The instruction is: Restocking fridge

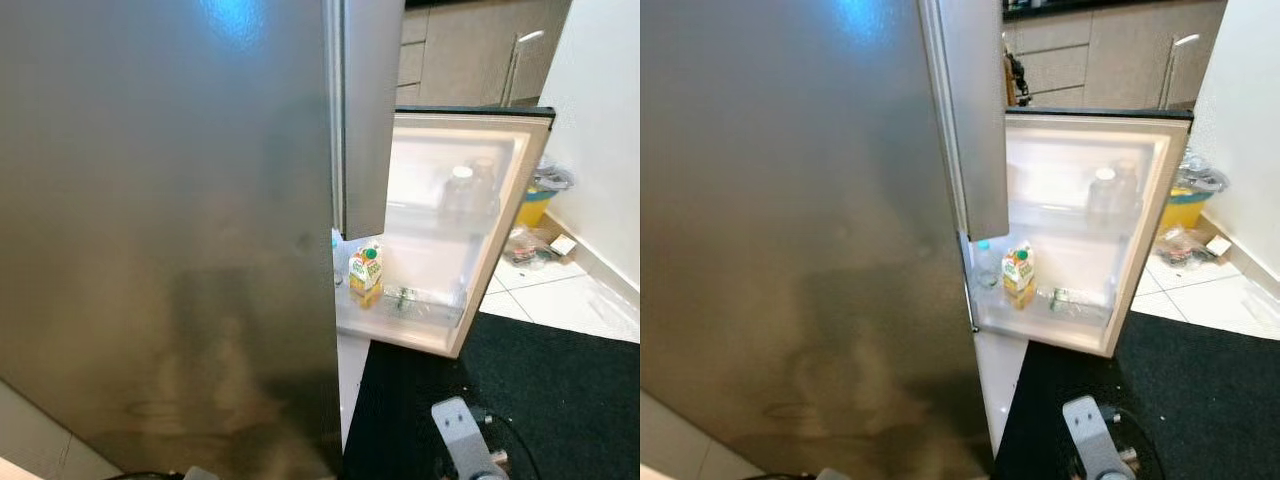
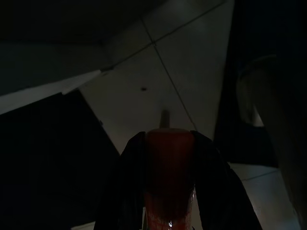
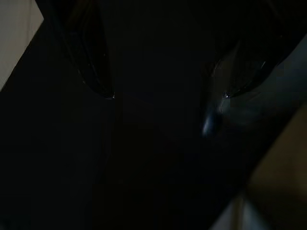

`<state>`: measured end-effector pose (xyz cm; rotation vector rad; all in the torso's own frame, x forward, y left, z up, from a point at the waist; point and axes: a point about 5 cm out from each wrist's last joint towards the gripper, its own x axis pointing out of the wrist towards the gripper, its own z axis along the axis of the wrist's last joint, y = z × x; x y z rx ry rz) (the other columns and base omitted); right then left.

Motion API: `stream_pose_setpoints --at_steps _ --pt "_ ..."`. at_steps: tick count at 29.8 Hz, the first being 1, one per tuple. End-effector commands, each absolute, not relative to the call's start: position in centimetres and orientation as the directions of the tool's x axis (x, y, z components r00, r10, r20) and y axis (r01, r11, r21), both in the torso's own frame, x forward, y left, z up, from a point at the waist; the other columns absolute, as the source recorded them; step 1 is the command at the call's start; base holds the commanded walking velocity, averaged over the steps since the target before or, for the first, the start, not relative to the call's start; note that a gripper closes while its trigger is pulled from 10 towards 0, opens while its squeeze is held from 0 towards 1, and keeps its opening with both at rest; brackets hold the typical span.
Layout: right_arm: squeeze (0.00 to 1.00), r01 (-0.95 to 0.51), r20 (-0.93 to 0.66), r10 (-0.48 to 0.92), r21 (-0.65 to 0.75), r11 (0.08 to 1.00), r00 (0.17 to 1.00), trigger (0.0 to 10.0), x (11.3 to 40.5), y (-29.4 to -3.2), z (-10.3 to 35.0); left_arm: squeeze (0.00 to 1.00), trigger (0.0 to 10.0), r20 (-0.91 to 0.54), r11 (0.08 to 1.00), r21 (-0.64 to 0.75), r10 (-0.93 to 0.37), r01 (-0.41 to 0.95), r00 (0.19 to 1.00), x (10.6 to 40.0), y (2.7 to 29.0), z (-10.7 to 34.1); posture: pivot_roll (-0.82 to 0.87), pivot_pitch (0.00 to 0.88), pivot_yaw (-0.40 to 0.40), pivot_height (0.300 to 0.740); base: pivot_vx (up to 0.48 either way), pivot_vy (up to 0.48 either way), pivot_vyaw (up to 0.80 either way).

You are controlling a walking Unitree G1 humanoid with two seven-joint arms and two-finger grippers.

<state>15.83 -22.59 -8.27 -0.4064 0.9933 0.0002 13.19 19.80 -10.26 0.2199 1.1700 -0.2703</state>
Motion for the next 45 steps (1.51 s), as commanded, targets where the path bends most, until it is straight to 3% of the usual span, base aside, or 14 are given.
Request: stream_pose_setpoints --at_steps 1,5,16,32,45 --pt "0.00 -0.223 -0.882 -0.157 -0.278 0.934 0.444 10.0 12.7 -22.1 -9.8 0.00 10.0 -0.932 0.949 0.017 -0.098 0.314 0.349 12.9 19.7 -10.4 -0.18 0.021 0.100 0.740 0.000 -0.420 0.00" --pt "0.00 -0.247 -0.913 -0.139 -0.246 0.937 0.383 10.0 10.8 -22.2 -10.5 0.00 10.0 -0.932 0.950 0.017 -0.098 0.311 0.349 12.9 19.7 -10.4 -0.19 0.022 0.104 0.740 0.000 -0.423 0.00" --pt "0.00 -0.307 -0.946 -0.062 -0.165 0.937 0.318 10.0 9.2 -21.5 -11.1 0.00 10.0 -0.928 0.962 0.021 -0.083 0.273 0.363 13.3 20.0 -10.2 -0.19 0.020 0.101 0.740 0.000 -0.428 0.00" --pt "0.00 -0.329 -0.945 -0.056 -0.167 0.929 0.322 10.0 9.2 -21.8 -11.1 0.00 10.0 -0.929 0.969 0.020 -0.073 0.246 0.362 13.2 20.4 -10.2 -0.19 0.024 0.099 0.740 0.000 -0.430 0.64" --pt "0.00 -0.344 -0.933 -0.078 -0.206 0.916 0.351 10.0 9.6 -22.1 -10.9 0.00 10.0 -0.930 0.966 0.024 -0.073 0.257 0.360 13.2 20.5 -10.2 -0.19 0.021 0.101 0.740 0.000 -0.428 0.00"
